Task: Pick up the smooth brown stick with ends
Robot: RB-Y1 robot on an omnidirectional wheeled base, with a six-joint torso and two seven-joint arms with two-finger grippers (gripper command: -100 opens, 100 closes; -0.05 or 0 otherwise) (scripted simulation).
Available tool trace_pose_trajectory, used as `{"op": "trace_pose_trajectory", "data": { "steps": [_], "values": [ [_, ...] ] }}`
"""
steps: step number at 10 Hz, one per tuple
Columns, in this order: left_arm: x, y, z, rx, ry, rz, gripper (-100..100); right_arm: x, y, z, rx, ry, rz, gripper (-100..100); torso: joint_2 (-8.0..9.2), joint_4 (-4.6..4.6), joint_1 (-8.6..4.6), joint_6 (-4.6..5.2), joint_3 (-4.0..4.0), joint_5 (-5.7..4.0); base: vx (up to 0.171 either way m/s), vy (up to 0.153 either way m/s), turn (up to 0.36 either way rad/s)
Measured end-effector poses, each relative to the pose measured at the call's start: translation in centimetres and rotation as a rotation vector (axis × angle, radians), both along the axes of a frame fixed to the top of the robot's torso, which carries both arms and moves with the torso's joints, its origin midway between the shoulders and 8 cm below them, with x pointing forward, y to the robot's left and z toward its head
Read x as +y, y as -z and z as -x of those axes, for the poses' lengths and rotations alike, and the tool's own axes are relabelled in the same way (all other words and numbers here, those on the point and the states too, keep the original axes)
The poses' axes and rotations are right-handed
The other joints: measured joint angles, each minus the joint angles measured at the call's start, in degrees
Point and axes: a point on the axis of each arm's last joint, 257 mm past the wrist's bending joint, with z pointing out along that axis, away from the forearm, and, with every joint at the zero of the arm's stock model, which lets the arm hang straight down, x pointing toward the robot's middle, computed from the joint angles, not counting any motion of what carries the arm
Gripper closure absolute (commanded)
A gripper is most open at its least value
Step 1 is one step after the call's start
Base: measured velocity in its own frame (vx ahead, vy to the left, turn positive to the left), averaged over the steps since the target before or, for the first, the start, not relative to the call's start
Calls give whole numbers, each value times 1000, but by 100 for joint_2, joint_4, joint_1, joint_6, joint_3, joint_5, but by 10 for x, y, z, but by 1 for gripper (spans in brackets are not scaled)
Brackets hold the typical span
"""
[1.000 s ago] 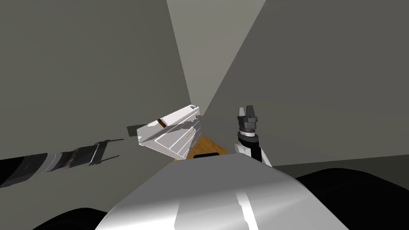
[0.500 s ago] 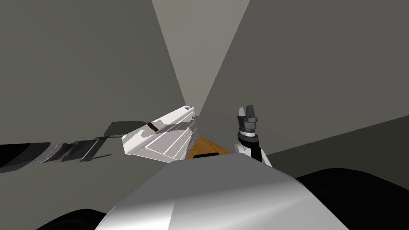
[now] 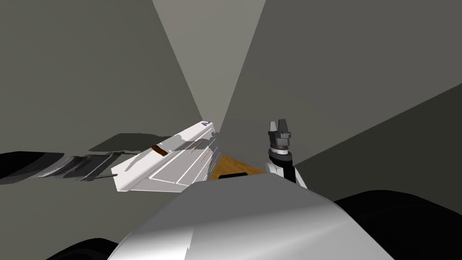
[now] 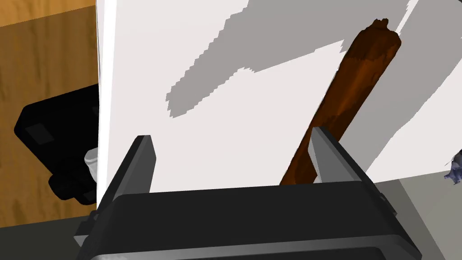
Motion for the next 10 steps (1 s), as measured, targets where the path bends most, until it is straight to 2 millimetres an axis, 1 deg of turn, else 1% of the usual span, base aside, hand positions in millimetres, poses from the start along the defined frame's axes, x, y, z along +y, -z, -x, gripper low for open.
{"op": "trace_pose_trajectory", "data": {
  "steps": [2, 5, 7, 8, 9, 10],
  "values": [
    [1, -2, -1, 56, 38, -38, -100, 0, 0, 0, 0, 0, 0, 0, 0, 1, 1, -4, 0, 0, 24, -32, -281],
    [5, -1, 6, 157, 75, -84, -100, 0, 0, 0, 0, 0, 0, 0, -1, 1, 3, -6, 0, 1, 24, -24, -205],
    [6, 5, 18, 248, 96, -106, -100, 0, 0, 0, 0, 0, 0, 0, -1, 1, 0, -9, 0, 1, 20, -25, -190],
    [6, 8, 26, 289, 103, -111, -100, 0, 0, 0, 0, 0, 0, 0, 4, 3, 3, -11, 3, 1, 8, -5, -46],
    [8, 10, 29, 308, 103, -114, -100, 0, 0, 0, 0, 0, 0, 0, 9, 5, 9, -15, 7, 3, 0, 0, 0],
    [8, 10, 30, 309, 104, -113, 0, 0, 0, 0, 0, 0, 0, 0, 14, 6, 12, -16, 10, 4, 0, 0, 0]
  ]
}}
